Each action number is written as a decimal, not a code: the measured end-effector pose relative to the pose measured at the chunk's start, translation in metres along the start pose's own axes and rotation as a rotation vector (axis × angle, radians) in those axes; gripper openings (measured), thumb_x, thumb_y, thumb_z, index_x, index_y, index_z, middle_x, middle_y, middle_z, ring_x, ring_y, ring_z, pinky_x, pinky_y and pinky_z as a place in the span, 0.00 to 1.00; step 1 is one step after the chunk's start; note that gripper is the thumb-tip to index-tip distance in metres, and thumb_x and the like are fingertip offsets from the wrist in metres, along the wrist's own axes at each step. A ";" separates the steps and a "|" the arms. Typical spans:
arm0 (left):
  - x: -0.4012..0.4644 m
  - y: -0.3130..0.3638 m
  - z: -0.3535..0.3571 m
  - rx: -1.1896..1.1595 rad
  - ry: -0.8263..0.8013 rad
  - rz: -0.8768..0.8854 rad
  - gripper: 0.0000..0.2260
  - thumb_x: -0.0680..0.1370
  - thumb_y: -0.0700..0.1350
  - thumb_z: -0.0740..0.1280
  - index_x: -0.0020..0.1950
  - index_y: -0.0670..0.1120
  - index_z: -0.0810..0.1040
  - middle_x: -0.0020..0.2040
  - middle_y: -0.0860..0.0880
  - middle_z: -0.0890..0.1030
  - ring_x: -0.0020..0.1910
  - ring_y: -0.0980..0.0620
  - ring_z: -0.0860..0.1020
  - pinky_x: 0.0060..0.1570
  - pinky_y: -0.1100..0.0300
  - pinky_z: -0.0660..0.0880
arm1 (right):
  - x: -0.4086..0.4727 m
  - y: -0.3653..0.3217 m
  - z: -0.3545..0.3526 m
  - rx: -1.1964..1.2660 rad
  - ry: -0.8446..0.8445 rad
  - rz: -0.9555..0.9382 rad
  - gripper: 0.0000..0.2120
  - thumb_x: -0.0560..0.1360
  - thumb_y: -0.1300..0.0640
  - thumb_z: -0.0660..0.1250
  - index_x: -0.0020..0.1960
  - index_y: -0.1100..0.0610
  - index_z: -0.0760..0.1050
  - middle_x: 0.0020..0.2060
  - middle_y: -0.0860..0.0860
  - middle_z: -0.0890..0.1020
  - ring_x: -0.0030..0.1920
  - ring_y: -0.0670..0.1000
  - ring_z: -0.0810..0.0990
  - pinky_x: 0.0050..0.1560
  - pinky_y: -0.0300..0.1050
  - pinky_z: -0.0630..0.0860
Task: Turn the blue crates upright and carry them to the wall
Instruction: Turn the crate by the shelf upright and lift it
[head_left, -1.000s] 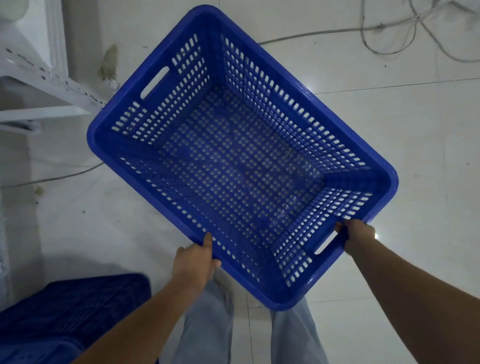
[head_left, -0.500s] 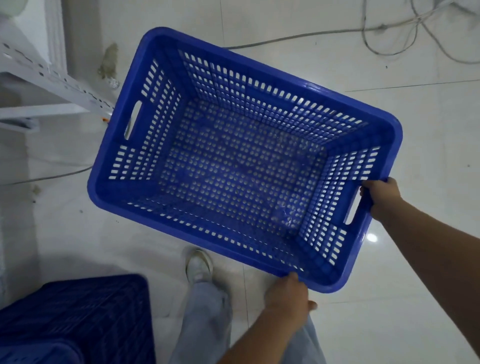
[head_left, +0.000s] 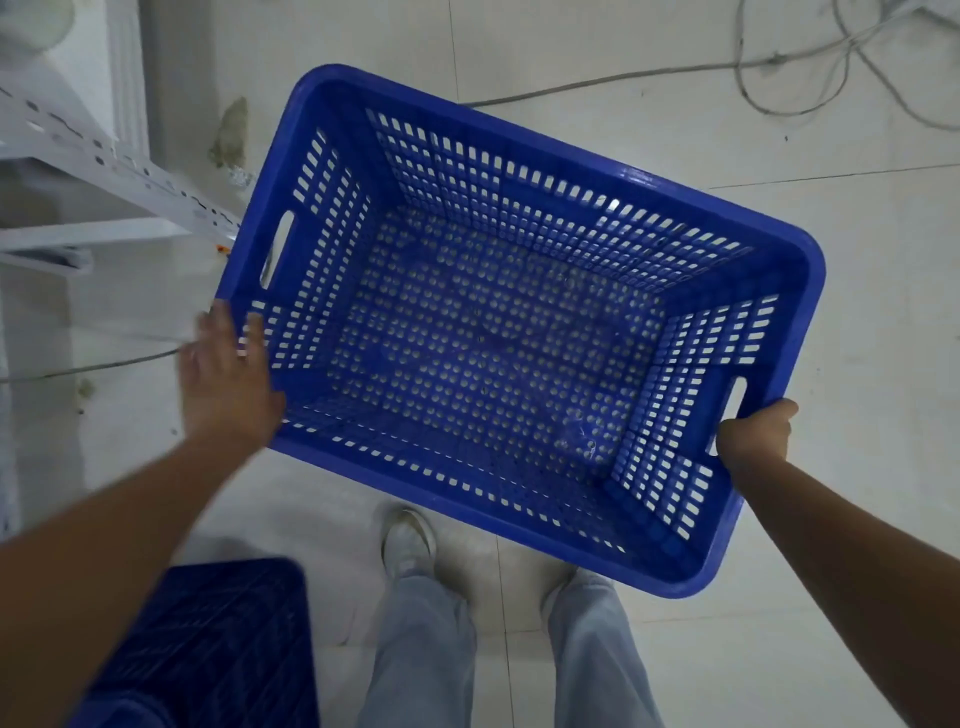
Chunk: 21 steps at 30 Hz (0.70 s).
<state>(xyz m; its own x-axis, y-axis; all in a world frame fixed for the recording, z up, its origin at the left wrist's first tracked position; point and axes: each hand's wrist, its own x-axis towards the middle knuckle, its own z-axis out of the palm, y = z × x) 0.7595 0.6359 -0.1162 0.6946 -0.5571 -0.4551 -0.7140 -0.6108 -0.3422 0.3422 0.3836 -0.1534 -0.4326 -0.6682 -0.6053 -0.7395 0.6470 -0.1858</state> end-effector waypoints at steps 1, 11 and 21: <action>0.014 -0.019 -0.002 -0.050 -0.036 -0.083 0.42 0.73 0.52 0.69 0.78 0.41 0.48 0.78 0.37 0.48 0.77 0.37 0.49 0.73 0.42 0.51 | 0.002 -0.001 0.000 -0.005 0.001 -0.001 0.22 0.73 0.68 0.59 0.66 0.60 0.59 0.64 0.62 0.70 0.61 0.67 0.72 0.57 0.63 0.74; 0.051 -0.036 -0.004 -0.742 -0.344 -0.296 0.23 0.75 0.46 0.69 0.67 0.38 0.70 0.63 0.35 0.77 0.58 0.33 0.76 0.57 0.39 0.73 | 0.009 -0.005 0.001 -0.038 0.000 0.012 0.24 0.74 0.69 0.59 0.67 0.60 0.57 0.64 0.62 0.70 0.60 0.67 0.73 0.49 0.59 0.72; 0.014 -0.037 0.020 -0.573 -0.305 -0.334 0.15 0.78 0.45 0.62 0.58 0.35 0.73 0.53 0.33 0.79 0.43 0.38 0.74 0.42 0.49 0.69 | 0.009 -0.010 -0.009 -0.060 -0.023 0.008 0.22 0.74 0.68 0.60 0.66 0.59 0.59 0.62 0.63 0.71 0.60 0.67 0.73 0.48 0.61 0.72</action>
<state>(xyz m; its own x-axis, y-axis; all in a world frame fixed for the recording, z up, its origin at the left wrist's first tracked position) 0.7939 0.6617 -0.1263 0.7522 -0.1592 -0.6394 -0.2529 -0.9658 -0.0571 0.3417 0.3680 -0.1500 -0.4275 -0.6540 -0.6241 -0.7659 0.6288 -0.1343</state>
